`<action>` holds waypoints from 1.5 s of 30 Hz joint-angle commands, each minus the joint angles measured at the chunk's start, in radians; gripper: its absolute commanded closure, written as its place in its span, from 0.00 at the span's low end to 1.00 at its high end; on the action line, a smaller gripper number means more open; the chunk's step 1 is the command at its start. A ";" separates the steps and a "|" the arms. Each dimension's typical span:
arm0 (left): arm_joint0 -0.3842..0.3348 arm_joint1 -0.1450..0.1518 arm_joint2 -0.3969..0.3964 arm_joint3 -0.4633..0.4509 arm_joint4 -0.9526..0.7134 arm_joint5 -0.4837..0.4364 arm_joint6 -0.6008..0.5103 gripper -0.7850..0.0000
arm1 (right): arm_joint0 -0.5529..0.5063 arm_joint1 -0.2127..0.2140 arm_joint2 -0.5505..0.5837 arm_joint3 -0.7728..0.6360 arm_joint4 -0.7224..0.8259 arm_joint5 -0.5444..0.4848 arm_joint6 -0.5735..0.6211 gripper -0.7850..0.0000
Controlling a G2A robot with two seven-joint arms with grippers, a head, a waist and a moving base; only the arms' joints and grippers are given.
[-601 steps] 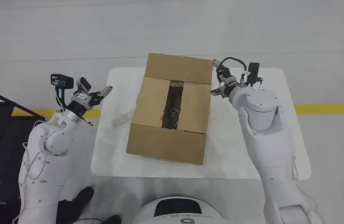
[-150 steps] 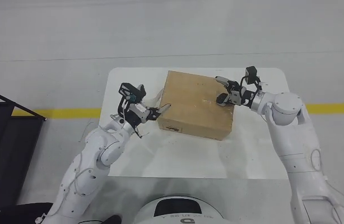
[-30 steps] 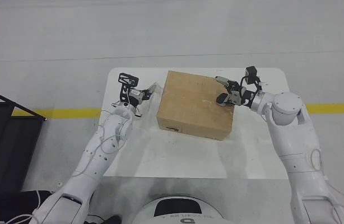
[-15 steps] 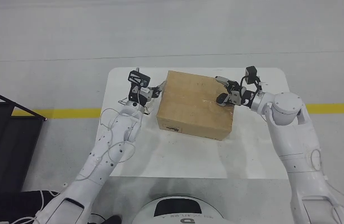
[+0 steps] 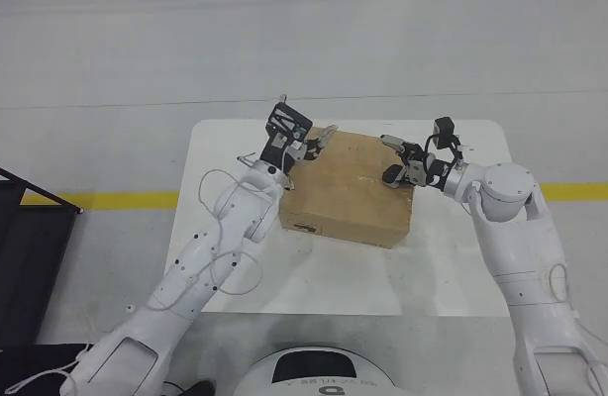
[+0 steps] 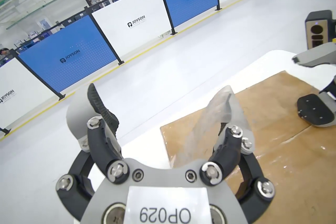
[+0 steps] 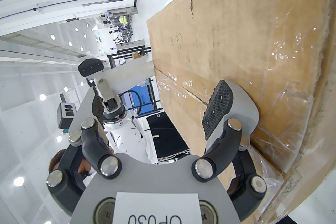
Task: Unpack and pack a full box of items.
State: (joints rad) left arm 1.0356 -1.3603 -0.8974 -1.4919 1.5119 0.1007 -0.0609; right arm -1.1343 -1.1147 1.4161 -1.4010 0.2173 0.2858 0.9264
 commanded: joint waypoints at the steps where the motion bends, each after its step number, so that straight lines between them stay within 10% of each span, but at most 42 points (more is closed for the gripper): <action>1: -0.026 -0.013 0.034 0.010 -0.001 0.004 -0.012 0.00 | 0.000 0.000 0.000 0.000 0.000 0.000 0.000 0.00; 15: -0.152 -0.102 0.183 0.045 -0.070 0.015 -0.027 0.00 | 0.000 0.000 0.000 0.000 0.000 0.000 0.000 0.00; 28: -0.252 -0.168 0.139 0.077 -0.553 -0.169 -0.200 0.00 | 0.000 0.000 0.000 0.000 0.000 0.000 0.000 0.00; 34: -0.208 -0.148 0.046 0.005 -0.565 -0.234 -0.196 0.00 | 0.000 0.000 0.000 0.000 0.000 0.000 0.000 0.00; 45: 0.127 -0.037 -0.384 -0.184 -0.252 -0.268 -0.103 0.00 | 0.000 0.000 0.000 0.000 0.000 0.000 0.000 0.00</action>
State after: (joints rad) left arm 1.1292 -1.4057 -1.2322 -1.6790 1.2374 -0.1620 -0.1708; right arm -1.1343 -1.1147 1.4161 -1.4010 0.2173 0.2858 0.9264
